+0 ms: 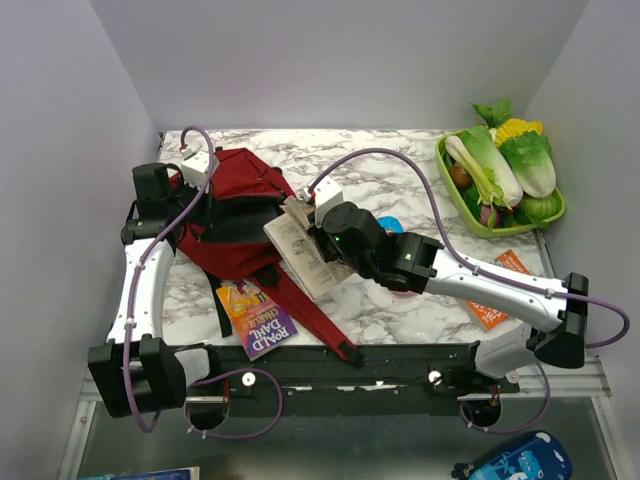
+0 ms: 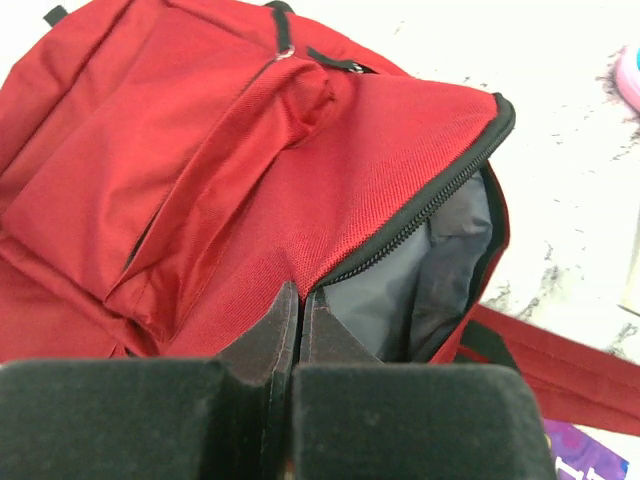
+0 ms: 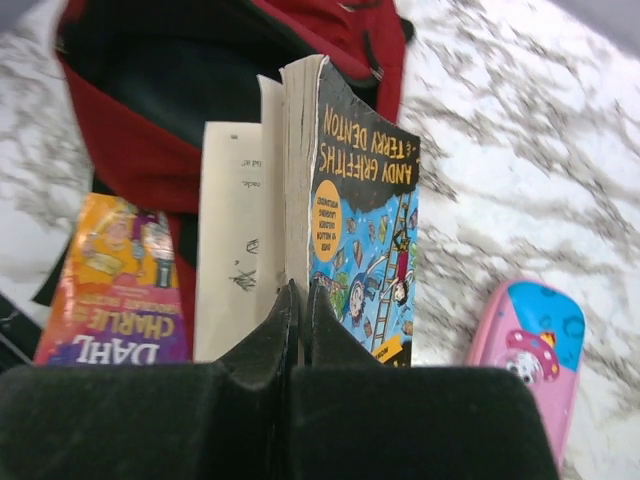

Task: Pack the student bag
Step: Pick up the book from the center of the board, then place the book in the student bag.

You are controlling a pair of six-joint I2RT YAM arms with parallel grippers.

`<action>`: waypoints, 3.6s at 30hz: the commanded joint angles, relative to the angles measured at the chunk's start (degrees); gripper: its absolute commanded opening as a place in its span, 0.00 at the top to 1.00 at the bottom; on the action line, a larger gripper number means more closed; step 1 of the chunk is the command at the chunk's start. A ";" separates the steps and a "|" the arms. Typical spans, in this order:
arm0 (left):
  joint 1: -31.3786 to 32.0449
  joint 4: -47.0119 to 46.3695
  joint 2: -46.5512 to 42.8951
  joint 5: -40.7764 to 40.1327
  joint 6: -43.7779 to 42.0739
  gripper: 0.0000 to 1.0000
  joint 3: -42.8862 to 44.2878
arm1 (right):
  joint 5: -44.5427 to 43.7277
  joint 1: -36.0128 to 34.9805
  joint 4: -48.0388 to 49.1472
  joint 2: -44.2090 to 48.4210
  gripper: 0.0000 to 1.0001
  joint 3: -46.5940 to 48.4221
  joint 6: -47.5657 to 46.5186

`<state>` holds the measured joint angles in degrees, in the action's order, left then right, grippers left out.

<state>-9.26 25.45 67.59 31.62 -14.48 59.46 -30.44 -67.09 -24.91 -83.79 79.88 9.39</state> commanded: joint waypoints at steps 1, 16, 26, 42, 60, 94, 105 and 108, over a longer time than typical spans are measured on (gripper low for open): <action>2.57 -1.28 -1.84 8.36 -3.97 1.00 -0.75 | 10.82 -1.29 3.11 2.84 0.99 3.00 -5.96; 7.50 15.56 -4.40 21.99 -12.66 1.00 4.43 | 15.15 -1.55 10.84 1.35 0.99 -2.80 -8.86; 7.76 21.66 -5.80 26.13 -17.60 1.00 6.45 | 12.51 -1.46 14.53 -4.89 0.99 -5.87 -12.37; 8.55 20.95 -5.72 26.92 -19.36 1.00 5.84 | 15.50 -1.46 21.38 -19.39 0.99 1.23 -15.53; 9.08 23.59 -2.29 24.37 -23.84 1.00 4.17 | 12.59 -1.20 27.80 -8.78 0.28 -12.18 -4.47; 9.08 18.14 -3.08 21.73 -18.13 1.00 3.20 | 26.92 3.46 37.47 -21.85 0.99 -17.15 8.71; 9.17 18.32 -2.64 19.98 -19.18 1.00 2.51 | 9.62 4.07 37.66 -24.77 0.67 -9.73 7.05; 9.08 16.04 -2.64 18.05 -19.01 1.00 0.67 | 11.18 3.64 39.32 -18.36 0.55 -17.70 6.00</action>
<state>-0.34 45.41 65.54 51.16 -32.91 62.39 -15.68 -63.35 12.43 -108.53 69.45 17.08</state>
